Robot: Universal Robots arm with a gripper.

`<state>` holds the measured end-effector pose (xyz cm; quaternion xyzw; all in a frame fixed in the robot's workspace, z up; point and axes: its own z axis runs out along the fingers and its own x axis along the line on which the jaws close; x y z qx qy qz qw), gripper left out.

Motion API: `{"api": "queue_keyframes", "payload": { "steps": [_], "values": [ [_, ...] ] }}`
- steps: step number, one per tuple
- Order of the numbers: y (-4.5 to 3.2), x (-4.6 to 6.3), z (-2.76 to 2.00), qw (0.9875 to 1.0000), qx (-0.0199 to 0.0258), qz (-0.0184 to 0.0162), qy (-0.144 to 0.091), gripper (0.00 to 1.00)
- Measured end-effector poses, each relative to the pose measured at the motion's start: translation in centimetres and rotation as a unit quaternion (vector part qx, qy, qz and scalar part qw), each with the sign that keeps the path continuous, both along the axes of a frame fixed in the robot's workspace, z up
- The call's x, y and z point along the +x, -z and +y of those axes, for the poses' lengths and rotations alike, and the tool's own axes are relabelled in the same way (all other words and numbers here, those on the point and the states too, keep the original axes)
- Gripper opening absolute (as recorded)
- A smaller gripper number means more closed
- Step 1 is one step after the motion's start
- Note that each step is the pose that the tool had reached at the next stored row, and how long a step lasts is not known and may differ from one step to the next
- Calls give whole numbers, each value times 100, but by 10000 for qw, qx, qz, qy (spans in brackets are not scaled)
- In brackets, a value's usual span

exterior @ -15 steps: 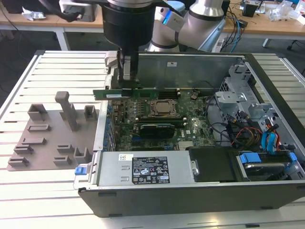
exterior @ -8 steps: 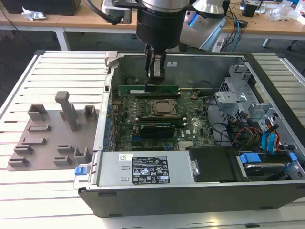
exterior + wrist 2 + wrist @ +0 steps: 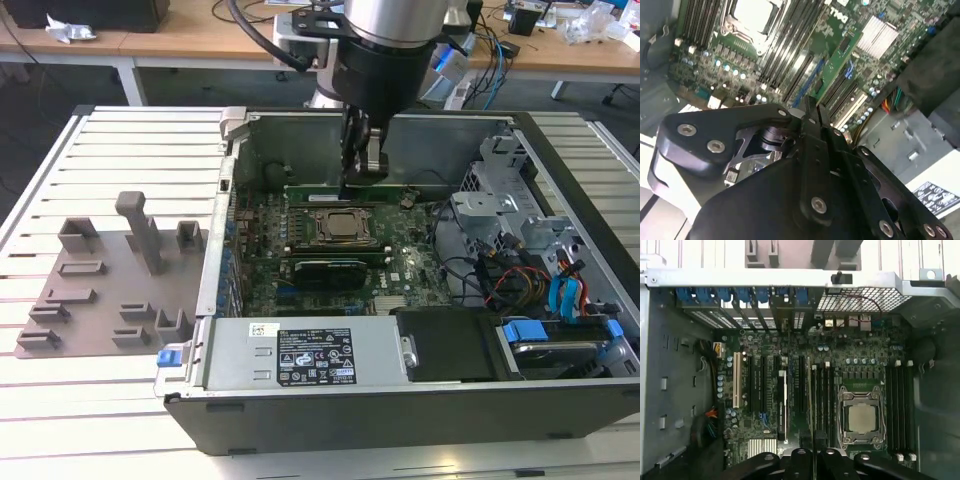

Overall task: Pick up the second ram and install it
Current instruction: 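Pick up the second ram and move it above second insertion slot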

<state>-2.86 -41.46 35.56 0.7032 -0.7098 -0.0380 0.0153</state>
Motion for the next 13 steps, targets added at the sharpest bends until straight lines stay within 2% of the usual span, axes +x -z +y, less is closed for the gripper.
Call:
{"api": "queue_keyframes", "payload": {
  "steps": [3, 5, 6, 10, 11, 13],
  "values": [
    [59, 81, 11, 10000, 1, 7, -1, 13],
    [135, 140, 21, 10000, 3, 12, 0, 13],
    [163, 141, 23, 10000, 20, 12, 1, 13],
    [225, 154, 23, 9999, 161, 11, 49, 13],
    [250, 163, 24, 9998, 179, 10, 125, 13],
    [293, 168, 24, 9993, 184, 7, 330, 13]
  ]
}}
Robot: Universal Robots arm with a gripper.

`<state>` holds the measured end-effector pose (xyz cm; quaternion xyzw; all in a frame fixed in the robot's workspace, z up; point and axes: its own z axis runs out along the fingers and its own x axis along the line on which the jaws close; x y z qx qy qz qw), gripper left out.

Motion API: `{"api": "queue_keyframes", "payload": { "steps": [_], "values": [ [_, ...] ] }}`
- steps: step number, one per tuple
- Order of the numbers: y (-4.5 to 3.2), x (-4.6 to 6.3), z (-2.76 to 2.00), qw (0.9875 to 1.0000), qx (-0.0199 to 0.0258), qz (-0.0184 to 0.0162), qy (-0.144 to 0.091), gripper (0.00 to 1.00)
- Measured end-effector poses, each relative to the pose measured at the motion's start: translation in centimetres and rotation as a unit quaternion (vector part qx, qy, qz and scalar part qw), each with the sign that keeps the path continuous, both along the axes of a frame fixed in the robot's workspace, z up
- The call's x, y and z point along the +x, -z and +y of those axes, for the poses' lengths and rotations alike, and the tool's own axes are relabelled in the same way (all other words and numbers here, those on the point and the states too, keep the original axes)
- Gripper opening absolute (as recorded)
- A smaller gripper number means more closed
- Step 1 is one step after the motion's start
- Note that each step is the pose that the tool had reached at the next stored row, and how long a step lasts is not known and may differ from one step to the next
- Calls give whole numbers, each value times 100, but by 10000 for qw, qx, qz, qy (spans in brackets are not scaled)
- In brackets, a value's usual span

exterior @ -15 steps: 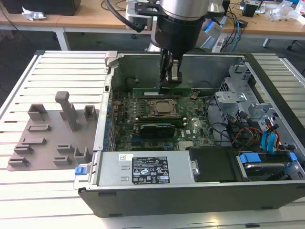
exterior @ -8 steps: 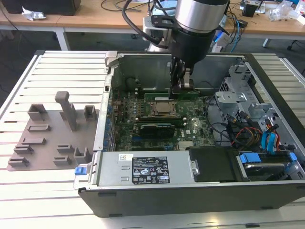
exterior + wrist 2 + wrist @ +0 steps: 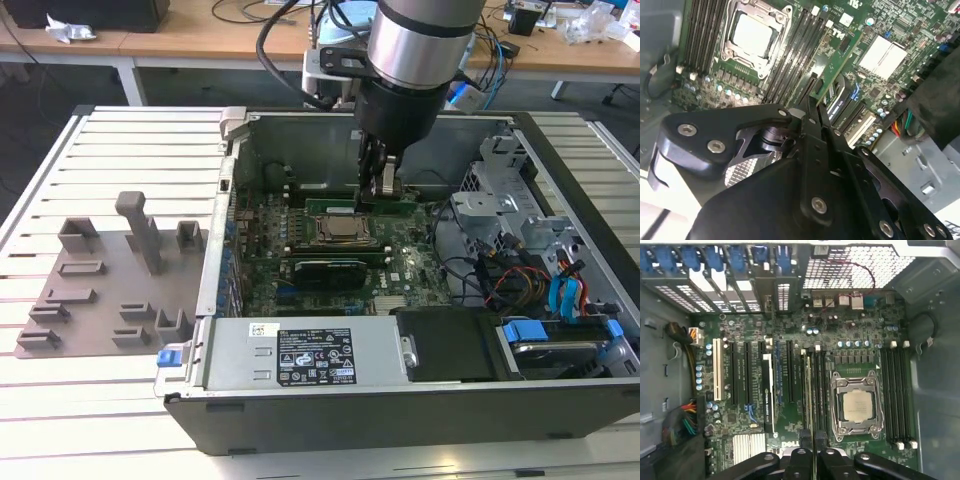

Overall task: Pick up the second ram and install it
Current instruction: 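Pick up the second ram and move it above second insertion slot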

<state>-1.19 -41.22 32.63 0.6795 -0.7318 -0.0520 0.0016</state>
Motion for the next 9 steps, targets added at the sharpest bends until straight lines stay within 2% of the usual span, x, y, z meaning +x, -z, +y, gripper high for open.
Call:
{"api": "queue_keyframes", "payload": {
  "steps": [5, 6, 9],
  "values": [
    [70, 7, 30, 10000, 0, 0, 88, 13],
    [76, 8, 46, 10000, 3, 0, 92, 13],
    [76, 7, 50, 10000, 4, 0, 92, 13]
  ]
}}
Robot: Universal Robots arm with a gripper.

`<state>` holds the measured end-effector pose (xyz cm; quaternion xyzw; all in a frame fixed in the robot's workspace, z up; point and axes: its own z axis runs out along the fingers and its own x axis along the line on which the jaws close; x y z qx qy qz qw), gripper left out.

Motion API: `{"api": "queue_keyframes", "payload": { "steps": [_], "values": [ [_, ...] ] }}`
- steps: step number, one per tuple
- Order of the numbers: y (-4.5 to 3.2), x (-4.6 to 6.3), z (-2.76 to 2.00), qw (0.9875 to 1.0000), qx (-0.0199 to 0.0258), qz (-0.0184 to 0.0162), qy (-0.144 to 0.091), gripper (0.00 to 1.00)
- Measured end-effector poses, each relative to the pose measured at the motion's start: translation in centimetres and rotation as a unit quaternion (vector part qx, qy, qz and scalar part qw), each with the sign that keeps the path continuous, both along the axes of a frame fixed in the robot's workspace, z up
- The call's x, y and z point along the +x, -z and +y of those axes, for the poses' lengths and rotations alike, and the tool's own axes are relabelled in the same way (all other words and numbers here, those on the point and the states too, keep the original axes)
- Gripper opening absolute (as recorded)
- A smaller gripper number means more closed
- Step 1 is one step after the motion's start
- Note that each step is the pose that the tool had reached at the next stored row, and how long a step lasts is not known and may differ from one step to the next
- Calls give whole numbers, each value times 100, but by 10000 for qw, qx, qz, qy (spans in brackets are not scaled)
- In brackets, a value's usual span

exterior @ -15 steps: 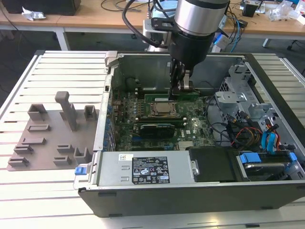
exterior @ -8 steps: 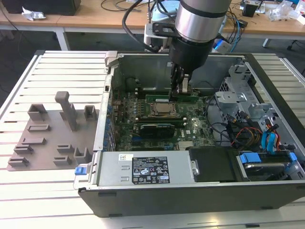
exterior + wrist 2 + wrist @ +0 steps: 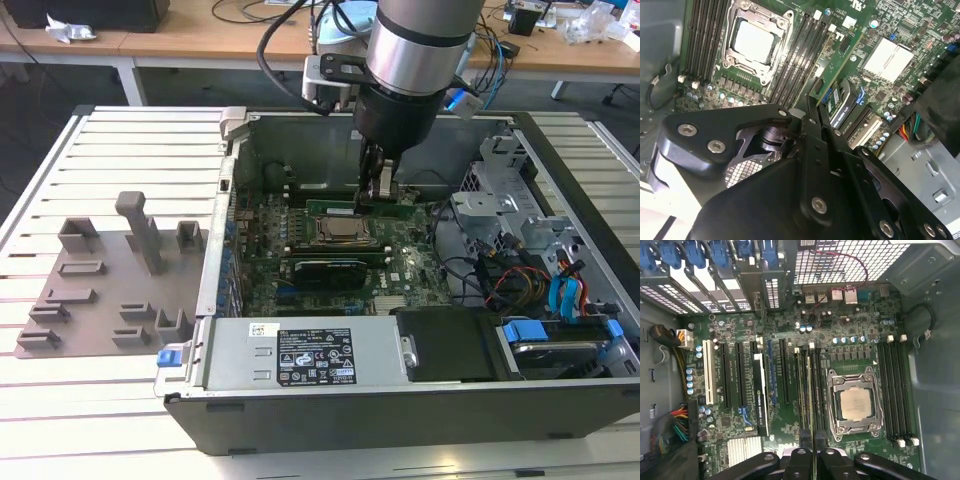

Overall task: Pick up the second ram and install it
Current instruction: 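Pick up the second ram and move it above second insertion slot, then insert the second ram into the second slot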

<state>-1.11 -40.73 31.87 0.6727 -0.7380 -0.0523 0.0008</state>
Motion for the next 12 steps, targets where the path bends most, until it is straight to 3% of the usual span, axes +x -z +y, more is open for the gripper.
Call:
{"api": "queue_keyframes", "payload": {
  "steps": [8, 12],
  "values": [
    [2, -4, 2, 10000, 0, 0, 1, 13],
    [62, -11, 2, 10000, 0, 0, 0, 13]
  ]
}}
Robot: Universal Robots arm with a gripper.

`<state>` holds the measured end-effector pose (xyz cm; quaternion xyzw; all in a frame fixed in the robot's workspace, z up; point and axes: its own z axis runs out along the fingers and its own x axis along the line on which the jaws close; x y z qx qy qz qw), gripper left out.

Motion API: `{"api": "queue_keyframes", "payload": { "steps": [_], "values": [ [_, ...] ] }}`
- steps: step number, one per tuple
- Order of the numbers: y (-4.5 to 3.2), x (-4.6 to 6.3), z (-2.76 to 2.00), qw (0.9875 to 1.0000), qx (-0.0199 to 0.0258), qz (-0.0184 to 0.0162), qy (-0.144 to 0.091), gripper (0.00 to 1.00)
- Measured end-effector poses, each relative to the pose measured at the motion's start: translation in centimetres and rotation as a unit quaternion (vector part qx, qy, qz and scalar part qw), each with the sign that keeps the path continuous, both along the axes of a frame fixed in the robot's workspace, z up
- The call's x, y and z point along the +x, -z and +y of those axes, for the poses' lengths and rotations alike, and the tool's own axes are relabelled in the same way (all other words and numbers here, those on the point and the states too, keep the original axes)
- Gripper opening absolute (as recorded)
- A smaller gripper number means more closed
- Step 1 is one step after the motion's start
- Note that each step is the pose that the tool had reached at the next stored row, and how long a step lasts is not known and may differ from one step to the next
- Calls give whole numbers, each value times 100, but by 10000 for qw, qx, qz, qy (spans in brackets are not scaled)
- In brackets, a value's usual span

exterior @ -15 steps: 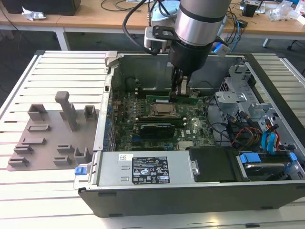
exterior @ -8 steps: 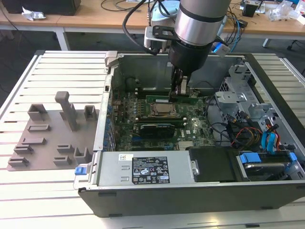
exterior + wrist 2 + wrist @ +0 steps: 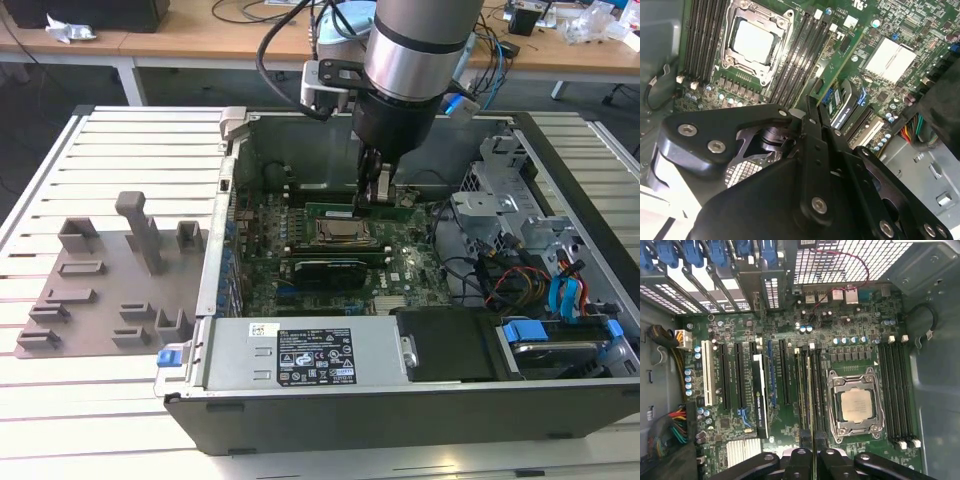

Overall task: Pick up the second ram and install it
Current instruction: 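Insert the second ram into the second slot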

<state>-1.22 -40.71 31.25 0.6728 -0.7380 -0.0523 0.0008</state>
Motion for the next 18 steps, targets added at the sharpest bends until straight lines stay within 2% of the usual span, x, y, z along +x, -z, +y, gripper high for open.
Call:
{"api": "queue_keyframes", "payload": {
  "steps": [2, 3, 4, 9, 11, 15, 17, 18],
  "values": [
    [32, 0, 0, 10000, 1, 0, 0, 13],
    [119, -1, 0, 10000, 0, 0, 0, 13],
    [175, -1, 0, 10000, 0, 0, 1, 13],
    [337, -5, 19, 10000, 0, 0, 0, 13],
    [431, -10, 29, 10000, 0, 0, 0, 13],
    [581, -13, 74, 10000, 0, 0, 0, 13],
    [638, -16, 130, 10000, 0, 0, 0, 13],
    [664, -28, 182, 10000, 0, 0, 1, 13]
  ]
}}
